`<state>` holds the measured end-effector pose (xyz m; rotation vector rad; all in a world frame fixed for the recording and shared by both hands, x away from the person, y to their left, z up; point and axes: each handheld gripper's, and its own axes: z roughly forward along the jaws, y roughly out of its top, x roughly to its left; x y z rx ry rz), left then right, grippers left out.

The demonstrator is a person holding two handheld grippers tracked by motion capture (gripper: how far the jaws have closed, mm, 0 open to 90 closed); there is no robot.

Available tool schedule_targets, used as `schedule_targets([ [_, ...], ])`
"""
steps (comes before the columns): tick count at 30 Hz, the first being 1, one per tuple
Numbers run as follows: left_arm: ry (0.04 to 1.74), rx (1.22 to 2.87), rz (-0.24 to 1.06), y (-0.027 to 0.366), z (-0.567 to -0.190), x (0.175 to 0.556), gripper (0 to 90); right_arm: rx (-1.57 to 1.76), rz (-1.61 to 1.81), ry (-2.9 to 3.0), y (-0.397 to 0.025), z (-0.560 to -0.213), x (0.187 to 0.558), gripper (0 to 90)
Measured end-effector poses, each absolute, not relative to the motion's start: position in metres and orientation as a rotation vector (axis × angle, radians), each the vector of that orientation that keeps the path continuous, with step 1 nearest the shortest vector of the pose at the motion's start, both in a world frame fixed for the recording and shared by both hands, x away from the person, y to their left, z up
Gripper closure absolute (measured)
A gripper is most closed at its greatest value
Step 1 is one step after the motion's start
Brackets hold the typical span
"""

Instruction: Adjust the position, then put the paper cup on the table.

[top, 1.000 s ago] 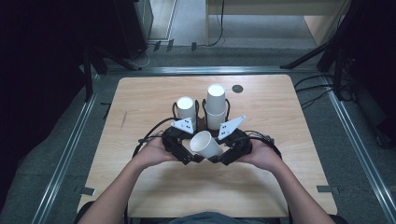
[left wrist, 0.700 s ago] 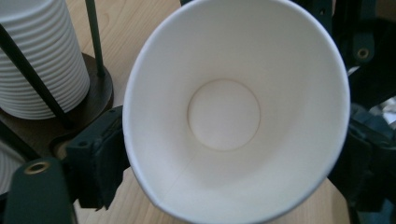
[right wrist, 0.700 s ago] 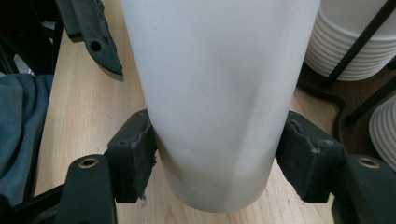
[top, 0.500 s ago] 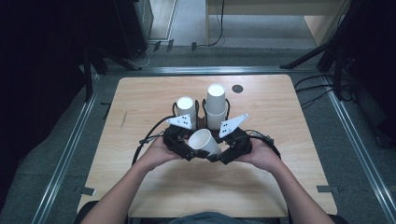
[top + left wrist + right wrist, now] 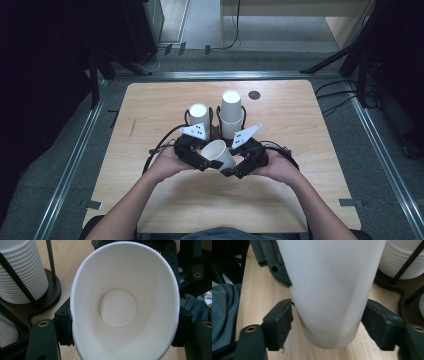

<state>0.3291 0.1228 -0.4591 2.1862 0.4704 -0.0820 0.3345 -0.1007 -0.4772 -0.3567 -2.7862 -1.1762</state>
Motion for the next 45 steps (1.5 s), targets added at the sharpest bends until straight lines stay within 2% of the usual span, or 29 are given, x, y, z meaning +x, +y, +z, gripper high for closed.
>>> schedule_targets([
  [21,0.504,2.322,-0.055,0.133,-0.463,0.332,27.4,-0.440,-1.136,-2.880,-0.119,-0.477,0.328,21.5],
  [45,0.596,2.345,0.005,0.162,-0.462,0.331,26.6,-0.494,-1.115,-2.921,-0.148,-0.474,0.340,21.5],
])
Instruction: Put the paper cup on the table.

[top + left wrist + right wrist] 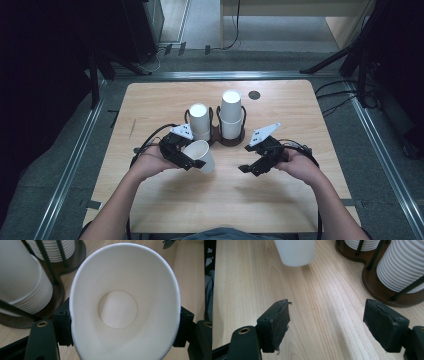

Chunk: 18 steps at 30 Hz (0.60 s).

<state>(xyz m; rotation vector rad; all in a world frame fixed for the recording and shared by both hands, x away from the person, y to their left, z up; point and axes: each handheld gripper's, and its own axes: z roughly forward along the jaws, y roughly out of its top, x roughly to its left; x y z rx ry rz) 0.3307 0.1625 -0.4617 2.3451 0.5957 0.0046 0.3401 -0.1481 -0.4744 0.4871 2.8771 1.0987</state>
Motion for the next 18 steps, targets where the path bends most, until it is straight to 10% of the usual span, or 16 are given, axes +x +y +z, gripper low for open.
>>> schedule_targets([
  [18,0.697,2.338,0.049,0.199,-0.465,0.338,26.4,0.483,1.108,2.874,-0.156,-0.475,0.352,21.7],
])
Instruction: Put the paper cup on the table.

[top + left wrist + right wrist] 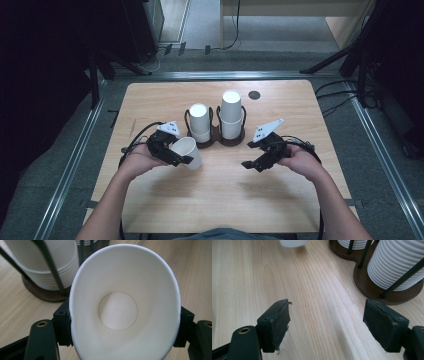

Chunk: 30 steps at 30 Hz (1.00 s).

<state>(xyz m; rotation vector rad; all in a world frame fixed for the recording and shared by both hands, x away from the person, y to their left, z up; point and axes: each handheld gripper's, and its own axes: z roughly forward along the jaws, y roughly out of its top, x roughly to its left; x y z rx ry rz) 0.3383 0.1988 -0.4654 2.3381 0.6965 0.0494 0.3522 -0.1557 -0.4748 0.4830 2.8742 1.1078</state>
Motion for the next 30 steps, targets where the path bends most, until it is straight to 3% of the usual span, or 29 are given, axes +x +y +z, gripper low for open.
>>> schedule_targets([
  [30,1.082,2.327,0.289,0.282,-0.469,0.368,24.4,0.462,1.090,2.902,-0.148,-0.484,0.349,21.9],
])
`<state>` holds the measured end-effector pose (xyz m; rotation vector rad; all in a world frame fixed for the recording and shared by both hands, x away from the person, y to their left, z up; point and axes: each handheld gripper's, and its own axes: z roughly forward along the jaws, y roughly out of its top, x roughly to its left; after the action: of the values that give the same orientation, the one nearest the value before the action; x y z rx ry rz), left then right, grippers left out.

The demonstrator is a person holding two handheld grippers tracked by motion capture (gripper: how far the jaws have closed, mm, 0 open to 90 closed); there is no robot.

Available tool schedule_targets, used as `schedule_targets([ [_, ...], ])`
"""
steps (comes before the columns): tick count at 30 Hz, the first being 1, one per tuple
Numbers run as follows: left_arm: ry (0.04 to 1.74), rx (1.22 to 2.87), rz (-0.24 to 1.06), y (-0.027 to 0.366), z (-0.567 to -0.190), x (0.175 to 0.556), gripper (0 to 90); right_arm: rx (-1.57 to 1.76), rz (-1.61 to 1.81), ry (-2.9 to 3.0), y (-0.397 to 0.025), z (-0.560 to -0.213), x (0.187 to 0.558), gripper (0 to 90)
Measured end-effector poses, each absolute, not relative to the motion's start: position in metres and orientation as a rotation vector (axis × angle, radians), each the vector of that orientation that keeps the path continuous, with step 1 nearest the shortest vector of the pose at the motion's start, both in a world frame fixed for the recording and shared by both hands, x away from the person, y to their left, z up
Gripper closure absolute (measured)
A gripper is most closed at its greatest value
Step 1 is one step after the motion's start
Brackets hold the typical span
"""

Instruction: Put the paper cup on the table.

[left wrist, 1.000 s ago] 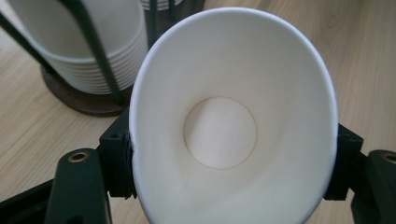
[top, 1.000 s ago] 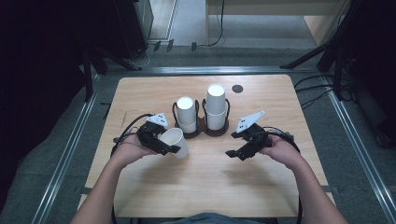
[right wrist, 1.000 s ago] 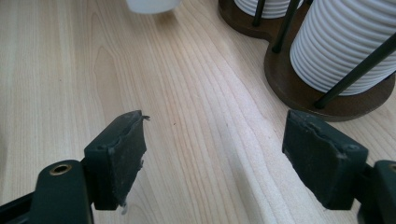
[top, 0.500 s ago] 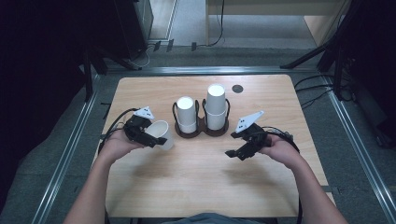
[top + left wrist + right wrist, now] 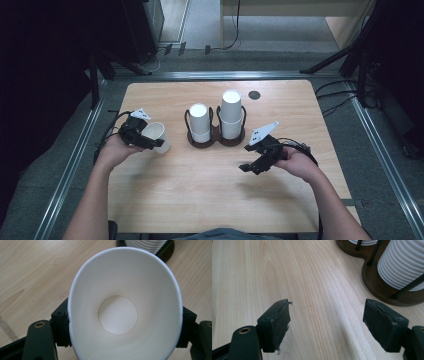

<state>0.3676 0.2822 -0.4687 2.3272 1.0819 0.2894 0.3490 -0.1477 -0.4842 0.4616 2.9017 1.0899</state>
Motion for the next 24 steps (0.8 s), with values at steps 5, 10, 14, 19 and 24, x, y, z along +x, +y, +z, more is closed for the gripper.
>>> schedule_targets([
  [5,1.151,2.316,0.325,0.292,-0.472,0.375,23.3,0.471,1.083,2.898,-0.151,-0.486,0.346,21.9],
  [10,1.199,2.305,0.352,0.299,-0.475,0.381,22.5,0.498,1.077,2.887,-0.156,-0.487,0.344,21.9],
  [14,1.221,2.301,0.350,0.301,-0.477,0.385,21.9,0.504,1.068,2.884,-0.159,-0.487,0.342,21.9],
  [19,1.223,2.321,0.349,0.299,-0.480,0.387,21.2,0.508,1.065,2.882,-0.161,-0.488,0.342,21.9],
  [24,1.220,2.330,0.340,0.298,-0.481,0.386,20.3,0.511,1.064,2.887,-0.161,-0.488,0.342,21.9],
])
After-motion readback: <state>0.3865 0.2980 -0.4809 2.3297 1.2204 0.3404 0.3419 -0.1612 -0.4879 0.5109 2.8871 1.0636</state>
